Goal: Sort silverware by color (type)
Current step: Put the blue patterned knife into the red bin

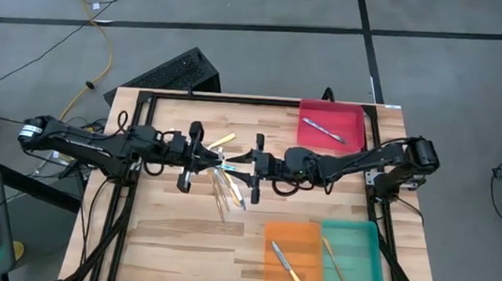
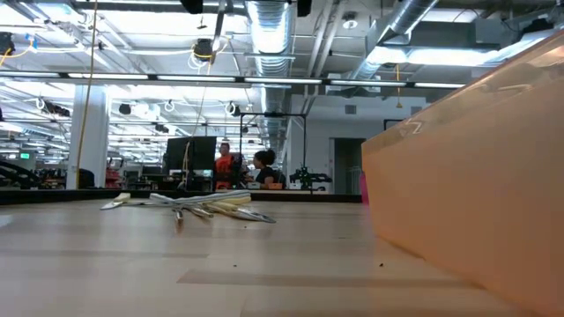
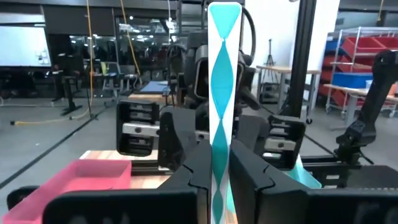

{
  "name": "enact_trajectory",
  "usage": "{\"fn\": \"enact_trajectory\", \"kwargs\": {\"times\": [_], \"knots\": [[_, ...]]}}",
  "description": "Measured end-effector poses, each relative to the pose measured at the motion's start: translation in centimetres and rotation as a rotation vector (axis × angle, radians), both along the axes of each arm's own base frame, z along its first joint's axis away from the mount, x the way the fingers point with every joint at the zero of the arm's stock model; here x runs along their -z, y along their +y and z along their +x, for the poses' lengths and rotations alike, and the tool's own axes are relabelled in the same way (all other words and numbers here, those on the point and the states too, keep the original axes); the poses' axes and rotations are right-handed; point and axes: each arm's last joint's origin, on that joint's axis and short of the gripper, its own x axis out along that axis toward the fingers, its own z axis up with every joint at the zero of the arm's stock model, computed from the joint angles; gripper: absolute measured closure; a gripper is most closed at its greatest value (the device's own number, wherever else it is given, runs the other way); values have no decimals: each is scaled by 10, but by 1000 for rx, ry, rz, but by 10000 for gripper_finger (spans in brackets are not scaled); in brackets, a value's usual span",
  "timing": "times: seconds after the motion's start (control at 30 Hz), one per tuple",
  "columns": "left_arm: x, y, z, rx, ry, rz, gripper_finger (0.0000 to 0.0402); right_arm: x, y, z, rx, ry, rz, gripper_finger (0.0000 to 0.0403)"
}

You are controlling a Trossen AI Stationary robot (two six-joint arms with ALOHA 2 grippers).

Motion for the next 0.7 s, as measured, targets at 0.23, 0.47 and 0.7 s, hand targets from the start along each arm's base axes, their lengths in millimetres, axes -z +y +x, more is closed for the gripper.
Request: {"fn": "enact_trajectory", "kwargs": {"times": [0.23,0.47,0.7], "knots": [[2,0,4,-14,3,16,386,-2,4,-1,12,-20,3,184],[-1,0,4,-13,-31,13,385,-1,3,-1,19,-18,9,148],[-3,0,6,0,-73,13,385,-2,2,-1,24,-22,32,148]]}}
